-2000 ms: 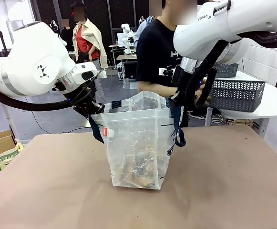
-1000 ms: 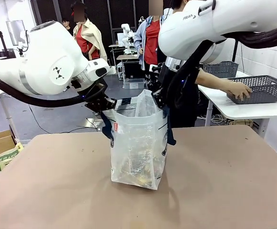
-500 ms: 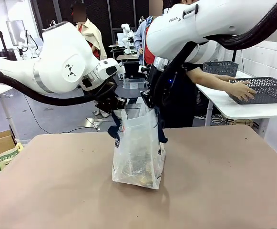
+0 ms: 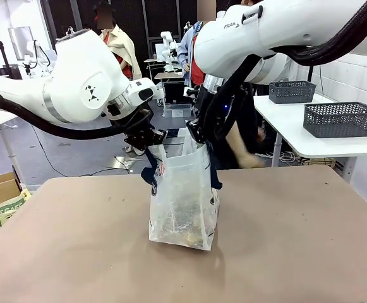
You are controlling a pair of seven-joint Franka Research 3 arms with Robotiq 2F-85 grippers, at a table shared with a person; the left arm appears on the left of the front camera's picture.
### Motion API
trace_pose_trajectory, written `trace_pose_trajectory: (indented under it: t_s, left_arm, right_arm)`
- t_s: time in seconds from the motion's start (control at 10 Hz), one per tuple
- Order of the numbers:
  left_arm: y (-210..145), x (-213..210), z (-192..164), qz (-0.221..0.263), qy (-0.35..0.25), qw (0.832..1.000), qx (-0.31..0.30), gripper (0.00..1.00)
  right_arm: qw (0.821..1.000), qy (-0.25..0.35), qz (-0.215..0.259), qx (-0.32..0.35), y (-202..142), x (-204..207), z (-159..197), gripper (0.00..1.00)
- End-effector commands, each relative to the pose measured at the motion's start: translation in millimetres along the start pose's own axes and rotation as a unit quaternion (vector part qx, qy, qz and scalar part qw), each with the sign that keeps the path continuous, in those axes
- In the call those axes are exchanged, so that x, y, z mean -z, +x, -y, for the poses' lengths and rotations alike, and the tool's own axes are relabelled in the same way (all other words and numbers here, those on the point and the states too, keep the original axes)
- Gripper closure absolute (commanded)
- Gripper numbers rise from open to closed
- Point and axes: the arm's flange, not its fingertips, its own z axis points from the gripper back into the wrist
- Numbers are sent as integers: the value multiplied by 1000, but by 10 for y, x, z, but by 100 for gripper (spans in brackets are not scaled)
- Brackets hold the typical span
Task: Transfer purchased items from the store into the shopping bag.
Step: Move the Reusable shopping bag to the right side of the table.
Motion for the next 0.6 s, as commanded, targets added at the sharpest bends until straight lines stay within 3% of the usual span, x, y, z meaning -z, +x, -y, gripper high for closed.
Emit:
trace_pose_trajectory:
  t_s: [0.0, 0.3, 0.4, 0.5]
  left_arm:
    - [144, -20, 139, -50, 27, 998, -20, 100]
    - [259, 10, 261, -98, 94, 990, -48, 100]
    - [281, 5, 275, -90, 99, 990, -50, 100]
    - [296, -10, 309, -46, 75, 995, -52, 100]
  right_arm:
    - [999, 7, -17, 35, 3, 35, -60, 100]
    - [997, -6, -34, 65, -11, 40, -79, 100]
    - [997, -10, -37, 71, -9, 44, -82, 100]
    - [997, -13, -36, 70, -11, 47, -91, 100]
